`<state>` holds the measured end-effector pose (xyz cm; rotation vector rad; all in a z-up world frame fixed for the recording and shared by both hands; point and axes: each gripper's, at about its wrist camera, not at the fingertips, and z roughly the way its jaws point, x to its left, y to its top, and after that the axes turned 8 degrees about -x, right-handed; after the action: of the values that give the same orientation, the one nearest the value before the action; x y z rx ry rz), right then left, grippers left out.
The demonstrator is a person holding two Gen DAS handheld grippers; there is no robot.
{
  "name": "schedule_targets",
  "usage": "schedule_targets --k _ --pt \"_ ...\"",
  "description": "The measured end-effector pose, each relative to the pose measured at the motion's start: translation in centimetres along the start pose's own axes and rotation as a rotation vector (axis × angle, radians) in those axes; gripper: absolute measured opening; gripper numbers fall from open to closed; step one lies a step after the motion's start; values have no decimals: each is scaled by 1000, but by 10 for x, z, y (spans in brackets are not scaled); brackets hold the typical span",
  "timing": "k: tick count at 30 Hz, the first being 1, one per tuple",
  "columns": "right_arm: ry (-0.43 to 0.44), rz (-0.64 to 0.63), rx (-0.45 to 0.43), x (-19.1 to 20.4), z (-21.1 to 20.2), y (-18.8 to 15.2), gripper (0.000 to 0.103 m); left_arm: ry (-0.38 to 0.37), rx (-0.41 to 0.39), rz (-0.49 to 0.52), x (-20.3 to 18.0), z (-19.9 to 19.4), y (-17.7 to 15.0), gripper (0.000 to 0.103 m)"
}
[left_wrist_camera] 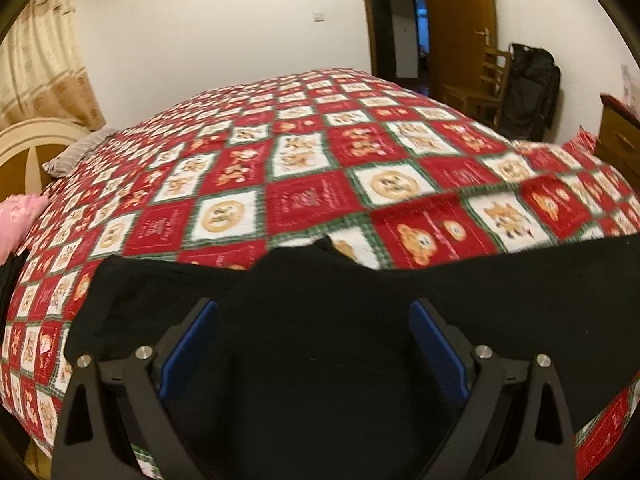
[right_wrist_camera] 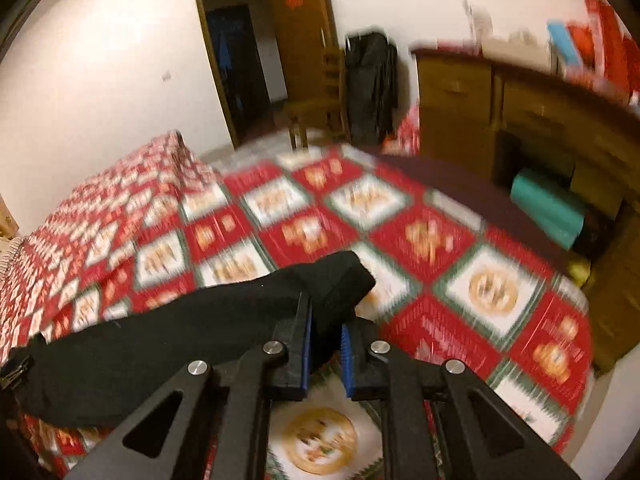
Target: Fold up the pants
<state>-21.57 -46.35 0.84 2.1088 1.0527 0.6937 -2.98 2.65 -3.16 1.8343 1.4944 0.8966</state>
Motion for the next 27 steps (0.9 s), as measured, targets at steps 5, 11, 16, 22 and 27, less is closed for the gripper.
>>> schedule_targets --k 5,11,16,22,27 --pt "26 169 83 -34 17 -24 30 -17 40 29 -9 5 -6 98" --pt "48 364 0 -65 -7 -22 56 -34 32 22 -16 2 0 98" --pt "12 334 51 -45 7 -31 57 -69 17 20 -27 -1 8 98" --pt "-17 278 36 -22 21 -29 59 -122 -3 55 -53 -6 16 98" --pt "-25 262 40 -17 26 -28 58 -194 9 81 -79 -6 17 98"
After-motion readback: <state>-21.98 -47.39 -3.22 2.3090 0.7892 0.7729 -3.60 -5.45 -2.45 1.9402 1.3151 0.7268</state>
